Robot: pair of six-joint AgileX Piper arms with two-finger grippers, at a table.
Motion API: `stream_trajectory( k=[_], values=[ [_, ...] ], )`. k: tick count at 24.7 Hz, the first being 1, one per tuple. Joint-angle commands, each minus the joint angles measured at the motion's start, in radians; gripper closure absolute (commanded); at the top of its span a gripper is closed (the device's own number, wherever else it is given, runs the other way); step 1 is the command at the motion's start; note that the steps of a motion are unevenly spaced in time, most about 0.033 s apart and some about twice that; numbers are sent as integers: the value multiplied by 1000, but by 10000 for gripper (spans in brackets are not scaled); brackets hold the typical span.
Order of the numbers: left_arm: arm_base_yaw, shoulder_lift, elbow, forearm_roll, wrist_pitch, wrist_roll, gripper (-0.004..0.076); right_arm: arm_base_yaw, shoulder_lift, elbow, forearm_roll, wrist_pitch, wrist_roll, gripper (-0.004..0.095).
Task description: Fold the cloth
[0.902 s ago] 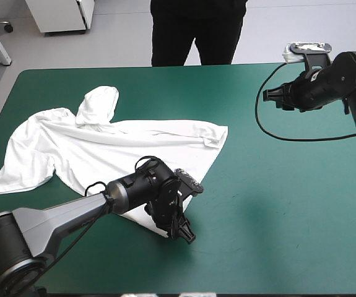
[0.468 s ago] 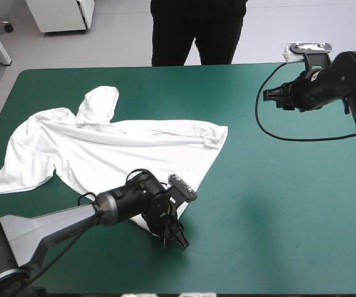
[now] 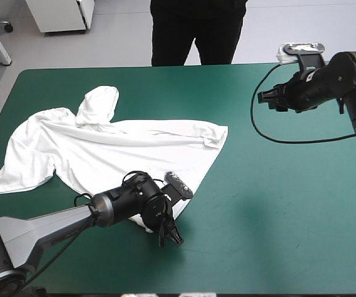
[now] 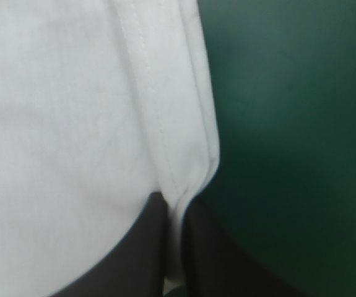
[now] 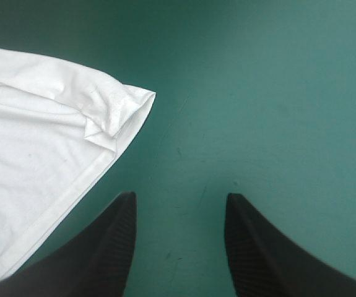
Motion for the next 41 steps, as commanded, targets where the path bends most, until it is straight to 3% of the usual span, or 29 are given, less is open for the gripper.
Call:
stream_trajectory(
  k=[1, 5, 22, 32, 36, 39, 41],
  values=[
    [-8, 31, 34, -103, -38, -8, 733, 69, 2, -31, -5, -19, -28, 347],
    [-8, 31, 34, -106, -19, -8, 733, 153, 78, -31, -31, -23, -26, 234],
    [-8, 31, 34, -151, -35, -8, 733, 172, 450, -222, 20, -3, 26, 260],
    [-8, 31, 34, -192, -39, 13, 733, 173, 574, -227, 24, -124, 14, 260],
    [-8, 31, 34, -192, -37, 13, 733, 175, 635, -260, 29, -107, 14, 262],
    [-8, 31, 34, -192, -35, 13, 733, 175, 675, -285, 70, -109, 14, 322],
    [-8, 31, 34, -192, -35, 15, 733, 182, 697, -304, 72, -100, 14, 429]
  ],
)
